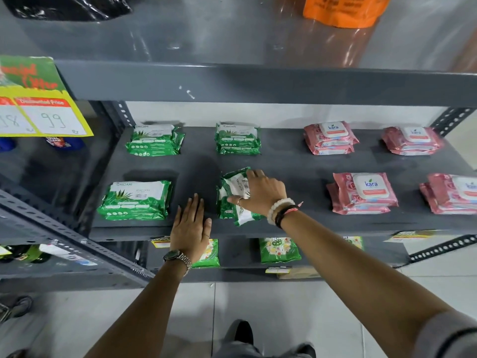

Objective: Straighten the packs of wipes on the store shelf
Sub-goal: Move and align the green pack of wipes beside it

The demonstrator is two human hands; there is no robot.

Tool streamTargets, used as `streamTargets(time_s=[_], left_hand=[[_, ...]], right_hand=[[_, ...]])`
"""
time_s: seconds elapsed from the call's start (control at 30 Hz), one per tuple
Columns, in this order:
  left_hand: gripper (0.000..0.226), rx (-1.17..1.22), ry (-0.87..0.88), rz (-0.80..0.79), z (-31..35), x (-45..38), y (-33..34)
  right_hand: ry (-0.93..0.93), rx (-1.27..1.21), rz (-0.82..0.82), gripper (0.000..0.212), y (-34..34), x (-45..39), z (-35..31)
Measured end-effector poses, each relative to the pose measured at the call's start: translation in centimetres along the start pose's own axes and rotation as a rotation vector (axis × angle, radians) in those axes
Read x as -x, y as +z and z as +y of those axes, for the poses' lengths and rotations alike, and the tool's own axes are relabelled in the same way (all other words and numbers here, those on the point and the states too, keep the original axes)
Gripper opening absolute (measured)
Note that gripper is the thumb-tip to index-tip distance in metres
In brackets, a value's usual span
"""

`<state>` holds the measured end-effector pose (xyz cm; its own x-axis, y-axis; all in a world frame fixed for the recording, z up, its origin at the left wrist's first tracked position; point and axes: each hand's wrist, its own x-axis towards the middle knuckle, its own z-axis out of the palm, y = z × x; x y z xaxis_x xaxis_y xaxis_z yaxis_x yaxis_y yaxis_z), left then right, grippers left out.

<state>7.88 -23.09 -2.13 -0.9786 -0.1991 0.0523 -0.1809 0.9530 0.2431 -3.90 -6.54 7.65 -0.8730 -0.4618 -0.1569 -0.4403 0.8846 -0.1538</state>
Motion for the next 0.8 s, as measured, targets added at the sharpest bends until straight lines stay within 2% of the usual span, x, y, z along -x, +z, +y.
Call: streamTargets(time_s=[0.07,0.13,0.17,0.27,0.33,0.47,0.6,0.8], left_hand=[[0.067,-0.008,0.004,-0.004,0.0,0.0,0.0],[0.067,-0.017,0.006,-0.006,-0.1,0.0,0.1],[0.067,-0.02,0.005,-0.007,-0.1,0.0,0.1],[0.066,-0.023,0.001,-0.013,-0.2,0.0,0.2],[0.066,-0.017,-0.001,-0.013,-0.2,-0.1,0.2],[0.065,-0.007,0.001,-0.011,-0.1,-0.1,0.1],[0.066,-0.013,-0.005,-0.014,-0.2,-0.1,0.3],[0.064,0.016,0.0,0.001,-0.2,-0.1,0.2]], right_hand=[[-0.056,0.004,-0.055,0.088,-0.6,-0.1,0.5],[-0.235,-0.002,-0.077,0.067,-1.1,-0.1,1.2],[-0.335,0.007,-0.102,0.066,-1.5,-0.1,1.6],[-0.516,0.144,-0.179,0.088,-1.9,0.2,2.3],[-0.55,0.215,-0.178,0.091,-1.9,0.3,2.3],[-0.525,0.241,-0.134,0.09,-2.1,0.2,2.4],[-0.436,0.272,-0.137,0.073,-2.3,0.0,2.3],[-0.176,0.067,-0.023,0.077,-1.4,0.5,1.5]])
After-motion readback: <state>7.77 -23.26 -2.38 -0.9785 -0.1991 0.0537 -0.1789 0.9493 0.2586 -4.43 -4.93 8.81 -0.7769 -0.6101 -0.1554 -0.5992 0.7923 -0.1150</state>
